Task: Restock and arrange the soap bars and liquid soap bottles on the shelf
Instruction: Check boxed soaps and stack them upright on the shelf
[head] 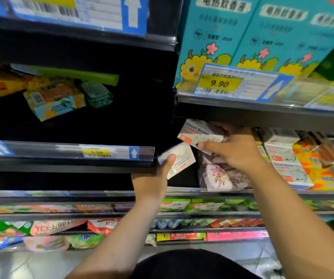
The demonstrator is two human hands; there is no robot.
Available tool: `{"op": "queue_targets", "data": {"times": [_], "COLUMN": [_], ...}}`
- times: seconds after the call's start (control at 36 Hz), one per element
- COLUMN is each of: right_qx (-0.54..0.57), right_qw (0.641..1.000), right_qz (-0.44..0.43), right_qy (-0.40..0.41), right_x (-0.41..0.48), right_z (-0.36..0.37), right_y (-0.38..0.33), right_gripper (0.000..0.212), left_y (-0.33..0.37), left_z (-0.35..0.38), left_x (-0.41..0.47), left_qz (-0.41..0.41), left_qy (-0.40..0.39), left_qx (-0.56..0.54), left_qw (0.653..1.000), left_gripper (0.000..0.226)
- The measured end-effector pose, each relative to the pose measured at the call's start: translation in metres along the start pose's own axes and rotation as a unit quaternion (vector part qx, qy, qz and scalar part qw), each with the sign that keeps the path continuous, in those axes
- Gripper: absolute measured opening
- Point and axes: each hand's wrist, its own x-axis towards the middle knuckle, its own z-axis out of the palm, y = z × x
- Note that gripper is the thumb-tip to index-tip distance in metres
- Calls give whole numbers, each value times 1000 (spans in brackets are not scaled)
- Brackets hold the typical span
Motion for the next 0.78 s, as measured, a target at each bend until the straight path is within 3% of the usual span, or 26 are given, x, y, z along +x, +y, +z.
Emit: {"op": "queue_targets", "data": {"times": [0.14, 0.28, 0.33, 0.44, 0.56, 0.78], "right_qx": [40, 82, 107, 112, 112, 105], "right_qw": [999, 995, 992, 992, 992, 974], "right_qz": [-16, -48, -59, -51, -33, -137], "right_qy": [33, 18, 21, 41, 57, 147], "right_x": [-6, -17, -21, -26, -32, -34], "right_z": [-3, -7, -10, -14, -19, -60], "right_y": [0, -5, -7, -7, -9, 17], "right_gripper": [25, 38, 37, 29, 17, 15], "left_y": [1, 5, 5, 9, 16, 35], "left_z": [13, 21, 22, 27, 37, 70], "left_x": [-5, -11, -12, -16, -21, -41], "left_qz": [-27, -61, -51, -38, -30, 14], "left_qy": [-4, -12, -8, -32, -22, 13], "left_qx": [-66, -125, -127, -140, -122, -143], "left_qw": [997, 990, 991, 989, 992, 990], "left_gripper": [47, 42, 46, 25, 24, 17]}}
